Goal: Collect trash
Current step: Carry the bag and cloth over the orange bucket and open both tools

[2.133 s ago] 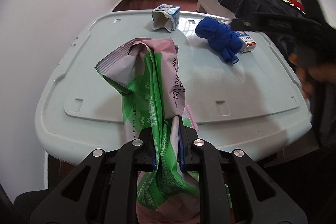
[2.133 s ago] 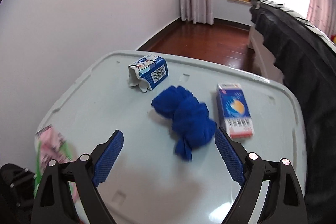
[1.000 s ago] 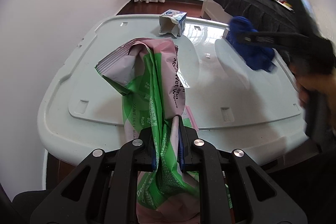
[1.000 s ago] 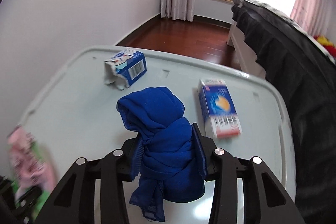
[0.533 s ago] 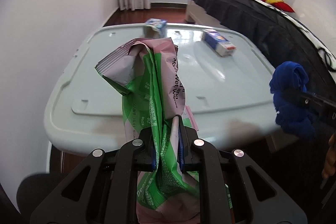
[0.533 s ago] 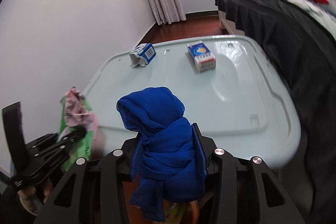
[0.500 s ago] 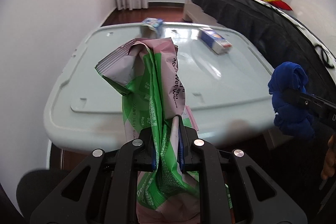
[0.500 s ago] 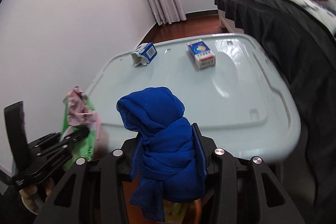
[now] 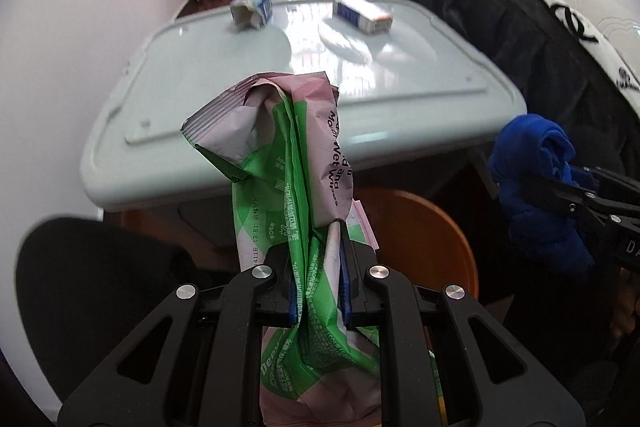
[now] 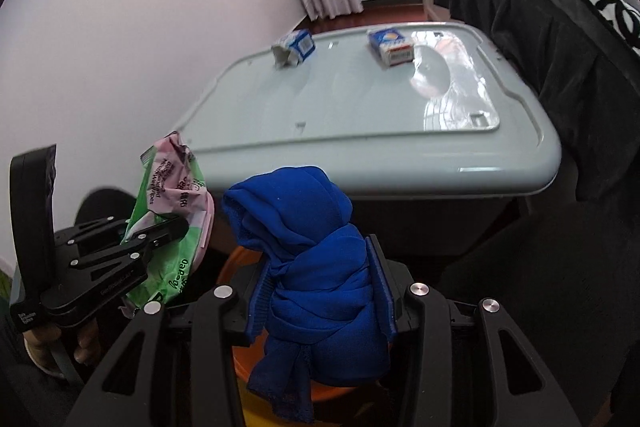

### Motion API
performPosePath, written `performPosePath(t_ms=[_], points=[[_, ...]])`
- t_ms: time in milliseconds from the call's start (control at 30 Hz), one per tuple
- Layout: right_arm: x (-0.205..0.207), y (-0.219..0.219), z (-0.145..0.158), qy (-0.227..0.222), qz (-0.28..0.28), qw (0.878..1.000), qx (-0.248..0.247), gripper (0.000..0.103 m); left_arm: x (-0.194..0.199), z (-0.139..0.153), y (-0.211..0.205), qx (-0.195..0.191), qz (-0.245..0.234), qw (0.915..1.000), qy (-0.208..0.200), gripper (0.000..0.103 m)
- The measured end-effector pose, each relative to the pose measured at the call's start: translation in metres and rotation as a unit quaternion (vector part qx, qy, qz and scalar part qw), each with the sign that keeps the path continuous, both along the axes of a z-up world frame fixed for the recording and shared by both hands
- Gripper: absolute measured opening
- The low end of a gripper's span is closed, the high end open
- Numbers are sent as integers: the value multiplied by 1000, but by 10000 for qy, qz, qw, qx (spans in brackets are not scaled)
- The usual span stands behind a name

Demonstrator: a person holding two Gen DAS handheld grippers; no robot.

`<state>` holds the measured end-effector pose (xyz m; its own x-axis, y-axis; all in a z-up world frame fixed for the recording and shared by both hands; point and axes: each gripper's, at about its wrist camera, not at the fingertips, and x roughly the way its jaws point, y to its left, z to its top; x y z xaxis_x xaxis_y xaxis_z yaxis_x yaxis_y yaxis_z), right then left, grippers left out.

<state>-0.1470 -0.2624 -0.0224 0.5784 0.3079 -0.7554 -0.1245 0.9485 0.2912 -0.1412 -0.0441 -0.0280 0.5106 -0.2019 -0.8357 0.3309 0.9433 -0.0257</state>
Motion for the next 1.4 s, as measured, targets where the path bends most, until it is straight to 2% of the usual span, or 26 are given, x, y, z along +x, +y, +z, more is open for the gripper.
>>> performPosePath(t_ms=[233,467,600,800,1200,1267,1300,1333,1367,1400], points=[[9,18,-27,367,206,9989,-215,44,8,-37,0,45,-19,9979,646,13],[17,25,-50,782,246,9963,-268,44,13,-60,-4,150,-80,9944,1042,13],[19,27,-55,854,269,9956,-276,44,11,-60,-6,170,-118,9944,1037,13],[23,26,-56,823,205,9961,-247,44,10,-55,-10,210,-211,9963,808,13],[17,23,-53,759,199,9967,-218,44,9,-55,-9,199,-195,9968,754,13],[17,22,-53,752,207,9967,-215,45,8,-55,-10,170,-215,9968,744,14],[17,22,-53,746,207,9968,-196,49,7,-54,-10,144,-237,9969,742,15],[18,21,-52,750,187,9968,-193,56,8,-54,-9,167,-232,9968,744,26],[19,20,-52,745,135,9969,-204,62,9,-55,-9,251,-194,9966,761,42],[19,17,-51,709,7,9972,-225,71,9,-55,-8,308,-136,9966,752,81]])
